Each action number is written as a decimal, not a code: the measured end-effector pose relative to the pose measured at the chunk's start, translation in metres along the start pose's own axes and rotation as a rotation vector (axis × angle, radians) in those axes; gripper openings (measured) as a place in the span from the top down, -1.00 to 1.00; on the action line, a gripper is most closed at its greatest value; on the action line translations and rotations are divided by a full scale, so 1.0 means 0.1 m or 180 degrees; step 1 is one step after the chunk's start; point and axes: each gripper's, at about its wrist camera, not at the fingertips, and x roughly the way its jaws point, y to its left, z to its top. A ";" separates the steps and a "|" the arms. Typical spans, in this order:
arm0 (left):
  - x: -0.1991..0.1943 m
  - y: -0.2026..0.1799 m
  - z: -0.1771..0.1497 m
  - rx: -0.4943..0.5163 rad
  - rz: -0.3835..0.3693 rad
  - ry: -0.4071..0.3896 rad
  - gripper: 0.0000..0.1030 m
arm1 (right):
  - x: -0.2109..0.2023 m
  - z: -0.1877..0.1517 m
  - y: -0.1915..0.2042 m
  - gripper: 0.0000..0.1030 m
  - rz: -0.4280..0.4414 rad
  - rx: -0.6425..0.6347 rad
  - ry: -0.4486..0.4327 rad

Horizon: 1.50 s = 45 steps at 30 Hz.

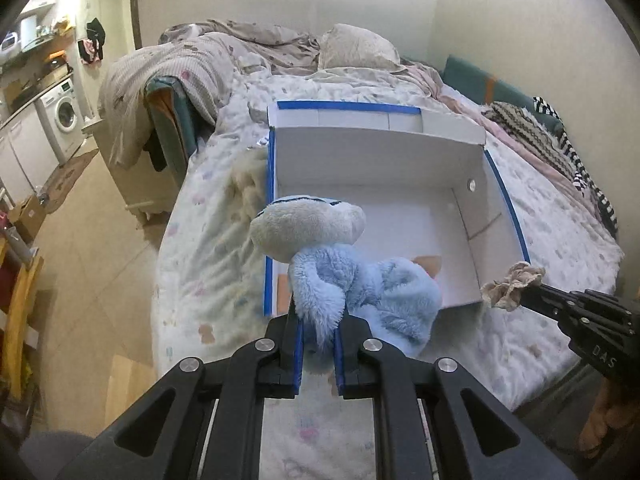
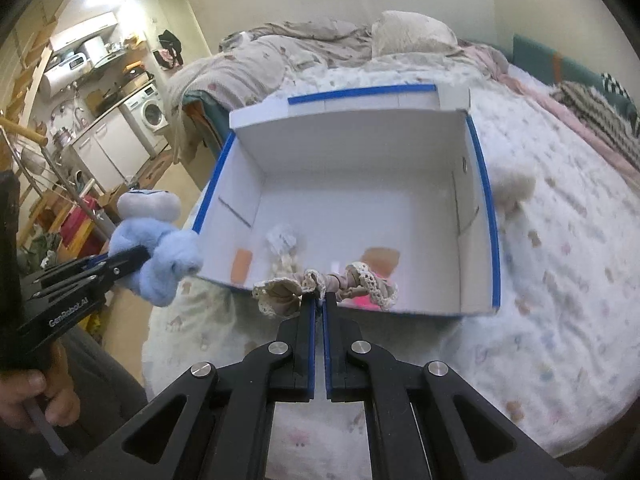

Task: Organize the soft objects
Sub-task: 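Carry the light-blue plush with the left gripper into the box while the right carries the scrunchie, then open both grippers to release the plush and scrunchie inside the box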

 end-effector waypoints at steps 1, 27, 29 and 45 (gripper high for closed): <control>0.04 -0.01 0.05 0.0016 0.0001 -0.0001 0.79 | 0.02 0.03 0.00 0.90 0.0003 -0.0004 -0.0005; 1.32 -0.17 0.32 0.0157 -0.0004 0.0390 0.78 | 1.35 0.37 -0.15 0.90 0.0135 0.0077 0.0548; 1.41 -0.10 0.28 0.0000 -0.0056 0.0526 0.78 | 1.43 0.36 -0.16 0.90 0.0156 0.0090 0.0617; 1.44 -0.12 0.20 -0.0014 0.0036 0.0601 0.65 | 1.52 0.29 -0.26 0.71 0.0136 0.0227 0.0750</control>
